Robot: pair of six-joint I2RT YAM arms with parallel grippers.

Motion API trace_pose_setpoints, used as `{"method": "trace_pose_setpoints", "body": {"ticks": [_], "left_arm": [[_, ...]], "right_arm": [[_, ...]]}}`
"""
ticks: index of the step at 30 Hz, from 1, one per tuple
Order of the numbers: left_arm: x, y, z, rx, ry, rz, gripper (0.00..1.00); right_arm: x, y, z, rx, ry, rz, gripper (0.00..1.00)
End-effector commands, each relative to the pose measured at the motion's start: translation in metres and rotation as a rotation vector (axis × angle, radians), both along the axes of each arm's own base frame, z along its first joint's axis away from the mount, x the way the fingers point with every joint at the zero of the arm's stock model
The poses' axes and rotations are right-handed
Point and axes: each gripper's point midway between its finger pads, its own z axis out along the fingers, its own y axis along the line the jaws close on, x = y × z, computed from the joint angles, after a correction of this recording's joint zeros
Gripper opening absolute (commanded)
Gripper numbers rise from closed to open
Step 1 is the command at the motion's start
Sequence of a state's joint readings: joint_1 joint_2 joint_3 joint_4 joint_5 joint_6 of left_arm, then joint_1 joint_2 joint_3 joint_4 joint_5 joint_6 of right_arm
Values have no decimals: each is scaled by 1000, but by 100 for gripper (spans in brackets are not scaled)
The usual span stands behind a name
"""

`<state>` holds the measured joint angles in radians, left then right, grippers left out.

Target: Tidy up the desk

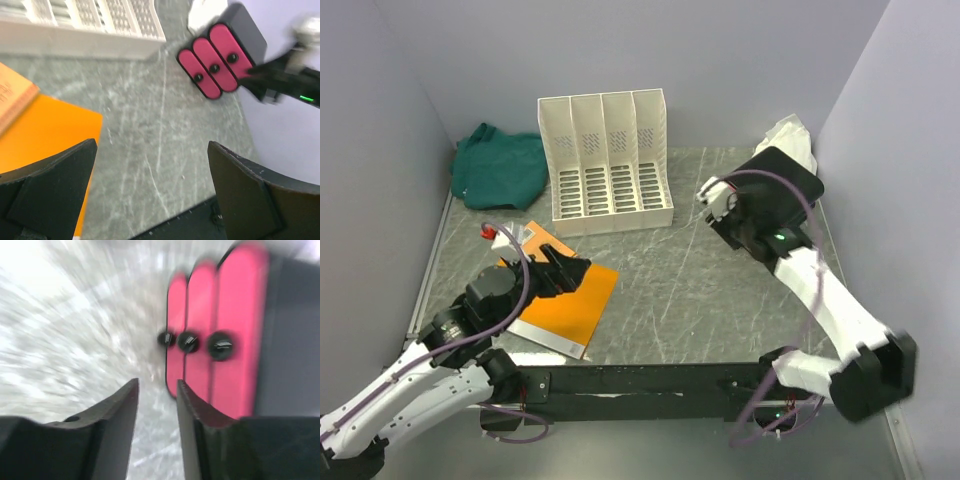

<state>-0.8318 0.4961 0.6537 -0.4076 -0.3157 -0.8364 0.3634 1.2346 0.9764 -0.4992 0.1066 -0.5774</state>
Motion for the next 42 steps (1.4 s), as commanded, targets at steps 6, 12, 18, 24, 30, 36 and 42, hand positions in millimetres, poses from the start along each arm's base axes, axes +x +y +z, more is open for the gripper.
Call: {"method": "trace_pose_setpoints", "body": {"ticks": [6, 12, 18, 24, 30, 36, 42], "left_arm": [[22, 36, 62, 232, -90, 147, 100], [19, 44, 106, 190, -123, 174, 99], [5, 66, 137, 166, -162, 202, 99], [-7, 81, 146, 162, -176, 212, 100], [-14, 90, 155, 151, -194, 213, 100], [-16, 88, 153, 147, -198, 195, 99], [-18, 90, 149, 155, -189, 197, 100]], "right_arm": [[-65, 17, 146, 468, -255, 163, 93], [-88, 1, 203, 700, -424, -16, 100], [-105, -17, 244, 798, -506, -122, 100], [-122, -43, 277, 826, -629, -245, 100], [-126, -64, 284, 881, -688, -395, 100], [-126, -72, 288, 914, -700, -462, 100], [-125, -76, 289, 906, -718, -479, 100]]}}
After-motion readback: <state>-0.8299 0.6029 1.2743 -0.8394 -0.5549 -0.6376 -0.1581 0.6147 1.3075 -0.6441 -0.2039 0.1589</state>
